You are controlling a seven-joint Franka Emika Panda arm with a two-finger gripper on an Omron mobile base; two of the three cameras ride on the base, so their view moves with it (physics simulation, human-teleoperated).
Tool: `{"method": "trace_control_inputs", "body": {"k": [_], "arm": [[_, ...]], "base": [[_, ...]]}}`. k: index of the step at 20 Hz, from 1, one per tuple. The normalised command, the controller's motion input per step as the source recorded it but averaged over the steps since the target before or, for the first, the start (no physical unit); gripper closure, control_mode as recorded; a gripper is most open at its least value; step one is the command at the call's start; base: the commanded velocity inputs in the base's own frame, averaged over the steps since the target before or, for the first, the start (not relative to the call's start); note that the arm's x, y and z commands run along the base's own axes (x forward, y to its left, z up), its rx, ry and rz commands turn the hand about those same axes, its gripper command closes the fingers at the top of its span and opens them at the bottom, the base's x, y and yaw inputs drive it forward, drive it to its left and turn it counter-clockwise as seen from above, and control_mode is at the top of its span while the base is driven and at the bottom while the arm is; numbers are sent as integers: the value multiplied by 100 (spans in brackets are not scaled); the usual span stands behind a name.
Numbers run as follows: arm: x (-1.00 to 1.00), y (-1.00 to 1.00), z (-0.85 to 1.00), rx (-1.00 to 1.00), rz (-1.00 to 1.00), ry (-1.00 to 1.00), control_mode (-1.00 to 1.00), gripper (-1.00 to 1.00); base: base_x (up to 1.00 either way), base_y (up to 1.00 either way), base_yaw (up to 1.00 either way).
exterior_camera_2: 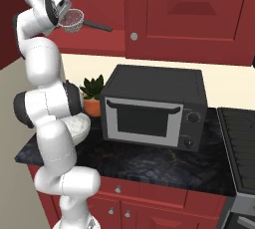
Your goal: Open the cabinet and setup a tea strainer by placing it in the bowl upright.
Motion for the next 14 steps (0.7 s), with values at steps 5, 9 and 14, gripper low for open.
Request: {"method": "trace_control_inputs", "body": {"k": [5,9,14], "arm": [[-47,0,0,0,0,-4,-100,100],[-50,0,0,0,0,-4,-100,100],[-49,-10,0,0,0,-1,-100,100]], "base": [[0,0,0],[0,0,0],[0,0,0]]}}
